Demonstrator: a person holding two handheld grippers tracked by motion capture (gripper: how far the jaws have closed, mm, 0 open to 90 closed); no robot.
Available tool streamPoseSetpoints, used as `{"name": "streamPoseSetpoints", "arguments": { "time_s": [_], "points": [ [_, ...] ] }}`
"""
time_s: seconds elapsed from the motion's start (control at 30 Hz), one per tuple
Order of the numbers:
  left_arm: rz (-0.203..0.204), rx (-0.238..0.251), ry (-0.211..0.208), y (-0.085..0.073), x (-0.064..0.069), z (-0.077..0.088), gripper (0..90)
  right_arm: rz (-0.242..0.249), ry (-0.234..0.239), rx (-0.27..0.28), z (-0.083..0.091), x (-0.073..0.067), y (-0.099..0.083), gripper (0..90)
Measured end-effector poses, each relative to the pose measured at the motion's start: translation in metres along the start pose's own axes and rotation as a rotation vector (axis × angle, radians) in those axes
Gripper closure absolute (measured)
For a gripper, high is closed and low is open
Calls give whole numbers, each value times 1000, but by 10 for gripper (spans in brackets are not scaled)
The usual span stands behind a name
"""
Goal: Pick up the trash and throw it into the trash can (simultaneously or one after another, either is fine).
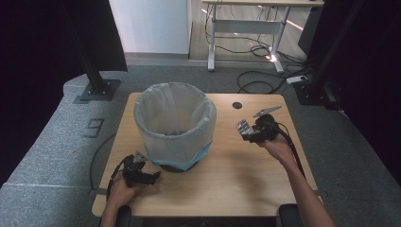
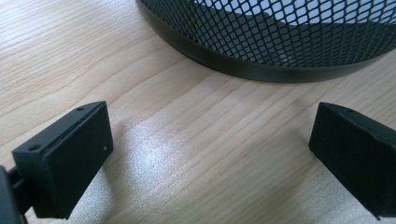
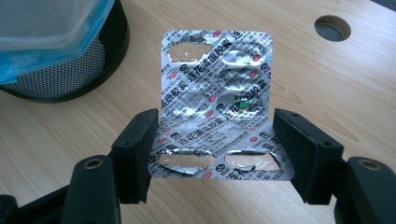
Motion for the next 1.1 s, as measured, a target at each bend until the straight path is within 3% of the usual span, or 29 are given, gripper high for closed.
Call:
{"name": "streamPoseSetpoints", "arguments": {
  "time_s": [0.63, 1.1],
  "points": [
    [0, 0, 0, 0, 0, 0, 0, 32, 55, 7, 25, -19, 25, 332],
    [0, 2, 1, 0, 0, 0, 0, 70, 60, 14, 38, -29, 42, 332]
  ]
}}
Point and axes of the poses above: each handheld gripper's, and its own axes: z roughly backward along the jaws, y roughly out of its top, x roughly to its right, the point moved 9 cm from there along -z, roughly forward along the jaws, and after that the axes turned 15 degrees about -z, right-handed, at the moved point
